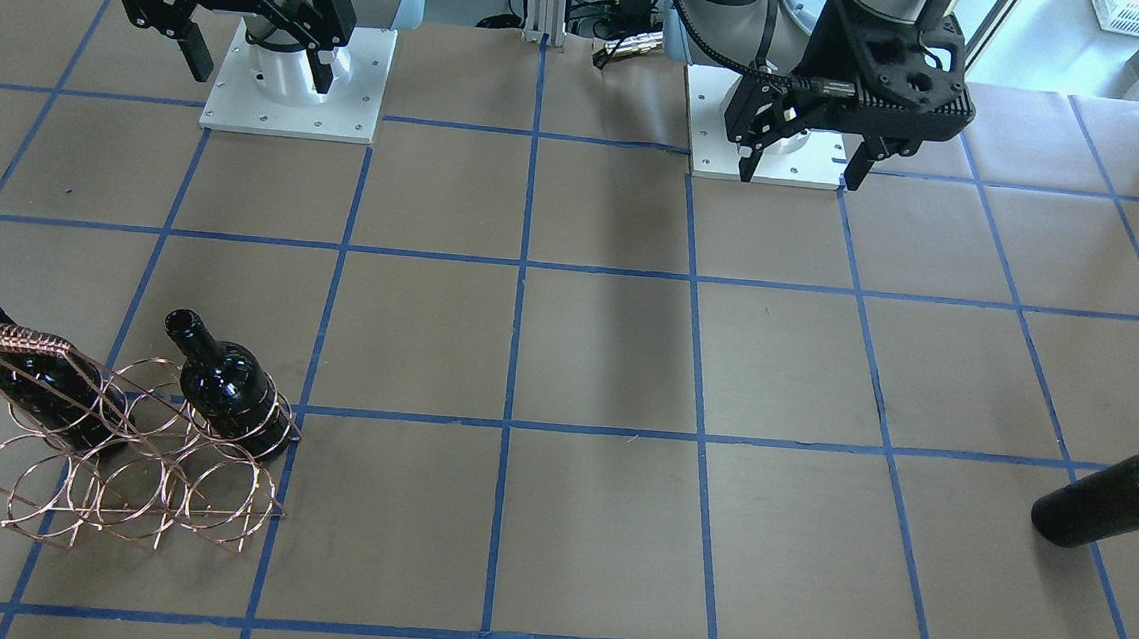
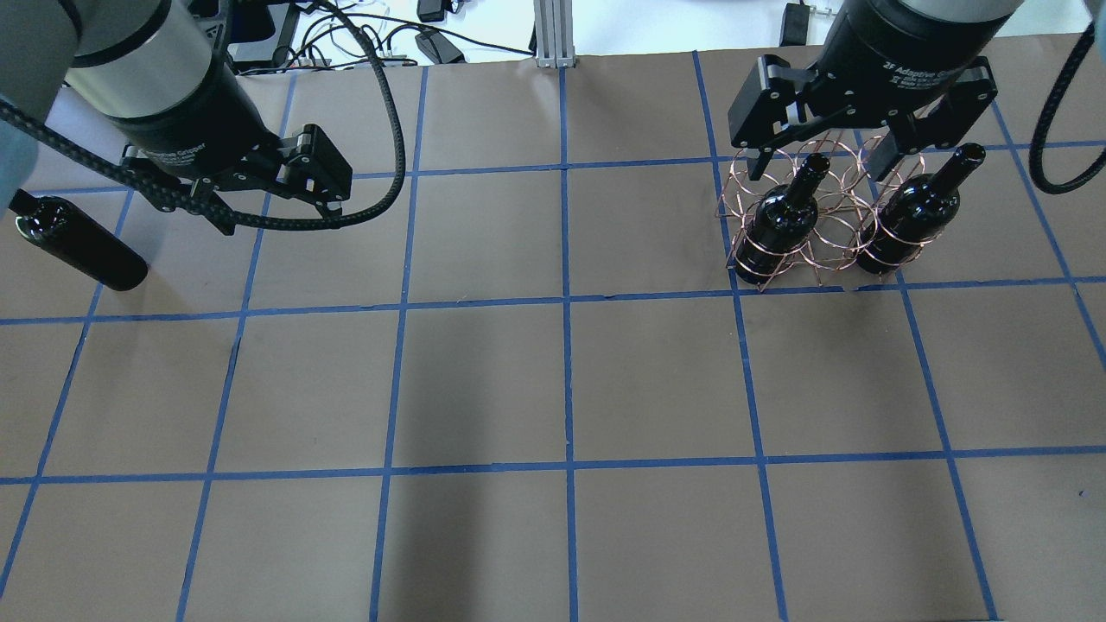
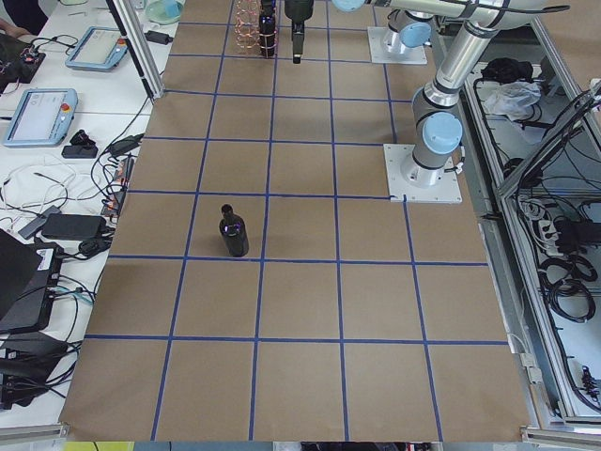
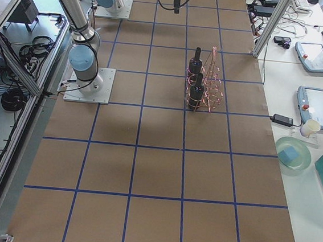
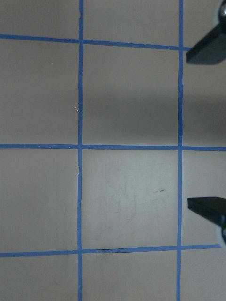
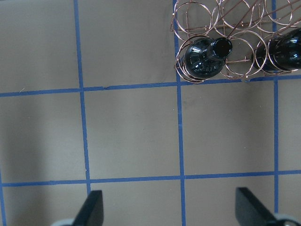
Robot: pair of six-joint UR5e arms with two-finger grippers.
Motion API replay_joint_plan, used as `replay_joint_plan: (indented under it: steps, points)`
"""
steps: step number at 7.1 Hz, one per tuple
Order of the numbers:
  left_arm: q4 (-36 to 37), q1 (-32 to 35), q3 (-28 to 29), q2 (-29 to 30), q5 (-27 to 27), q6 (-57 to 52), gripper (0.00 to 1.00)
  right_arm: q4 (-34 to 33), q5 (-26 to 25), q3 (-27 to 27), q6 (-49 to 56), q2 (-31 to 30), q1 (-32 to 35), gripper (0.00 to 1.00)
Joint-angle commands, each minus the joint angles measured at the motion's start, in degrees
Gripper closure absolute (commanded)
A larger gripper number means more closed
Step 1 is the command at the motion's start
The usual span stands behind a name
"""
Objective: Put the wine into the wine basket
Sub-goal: 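Move the left gripper toward the dark wine bottle lying on the table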
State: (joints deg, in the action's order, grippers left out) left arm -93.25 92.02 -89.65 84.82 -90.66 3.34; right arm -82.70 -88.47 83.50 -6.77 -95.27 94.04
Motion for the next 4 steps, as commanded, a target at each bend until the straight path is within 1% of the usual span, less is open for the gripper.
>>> replay_joint_plan:
  steps: [1, 4]
  points:
    - [0.00, 0.00, -0.08, -0.01, -0.04, -0.09, 0.00, -0.01, 0.05, 0.00, 0.01, 0.00, 0.00, 0.00]
    - [0.00, -0.09, -0.08, -0.01, -0.04, -0.09, 0.00, -0.01, -0.22, 0.00, 0.01, 0.00, 0.00, 0.00]
